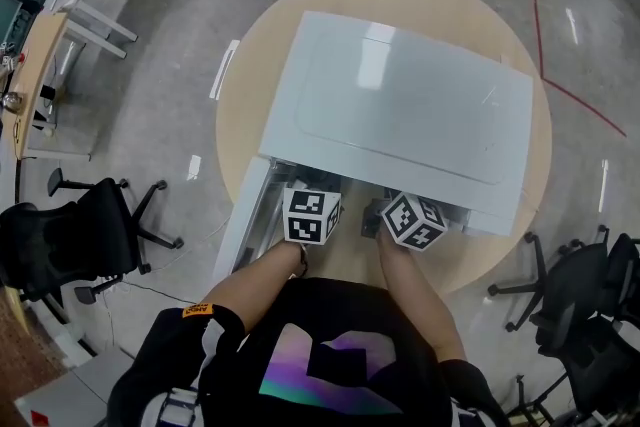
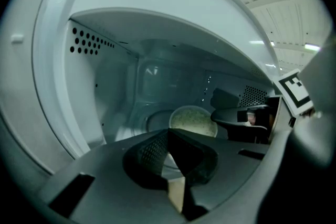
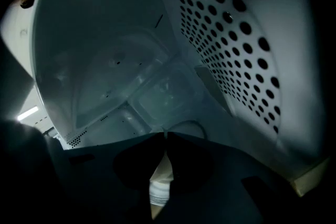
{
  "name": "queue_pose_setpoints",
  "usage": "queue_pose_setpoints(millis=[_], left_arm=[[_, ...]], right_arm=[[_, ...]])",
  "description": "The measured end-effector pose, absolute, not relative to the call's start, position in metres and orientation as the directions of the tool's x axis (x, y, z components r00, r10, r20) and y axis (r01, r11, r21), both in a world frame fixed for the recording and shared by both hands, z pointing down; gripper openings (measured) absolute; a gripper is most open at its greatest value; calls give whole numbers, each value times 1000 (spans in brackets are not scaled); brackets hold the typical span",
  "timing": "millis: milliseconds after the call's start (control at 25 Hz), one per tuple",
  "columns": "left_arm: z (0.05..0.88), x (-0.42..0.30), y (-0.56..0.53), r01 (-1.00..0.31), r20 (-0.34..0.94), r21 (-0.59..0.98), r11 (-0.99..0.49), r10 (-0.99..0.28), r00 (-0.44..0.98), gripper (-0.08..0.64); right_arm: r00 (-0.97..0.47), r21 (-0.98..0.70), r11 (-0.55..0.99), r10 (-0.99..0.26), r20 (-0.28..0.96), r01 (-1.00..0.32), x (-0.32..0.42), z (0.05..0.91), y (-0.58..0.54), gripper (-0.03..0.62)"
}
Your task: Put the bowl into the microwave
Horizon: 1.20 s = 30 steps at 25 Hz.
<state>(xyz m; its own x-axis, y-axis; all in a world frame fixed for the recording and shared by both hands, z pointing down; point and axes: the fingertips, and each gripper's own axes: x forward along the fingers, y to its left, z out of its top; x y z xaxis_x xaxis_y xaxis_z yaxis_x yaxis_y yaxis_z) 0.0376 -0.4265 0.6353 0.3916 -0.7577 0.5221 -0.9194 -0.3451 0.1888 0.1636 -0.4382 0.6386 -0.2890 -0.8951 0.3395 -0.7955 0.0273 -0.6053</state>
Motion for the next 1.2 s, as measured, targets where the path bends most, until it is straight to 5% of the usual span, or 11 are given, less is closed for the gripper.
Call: queue_pose_setpoints(millis=[1200], left_arm=[[589,43,-340,-942,450,173,-289,-827,336,46]], right_arm=[[-312,-299,190,-843,438,-935,173,620,-359,35]])
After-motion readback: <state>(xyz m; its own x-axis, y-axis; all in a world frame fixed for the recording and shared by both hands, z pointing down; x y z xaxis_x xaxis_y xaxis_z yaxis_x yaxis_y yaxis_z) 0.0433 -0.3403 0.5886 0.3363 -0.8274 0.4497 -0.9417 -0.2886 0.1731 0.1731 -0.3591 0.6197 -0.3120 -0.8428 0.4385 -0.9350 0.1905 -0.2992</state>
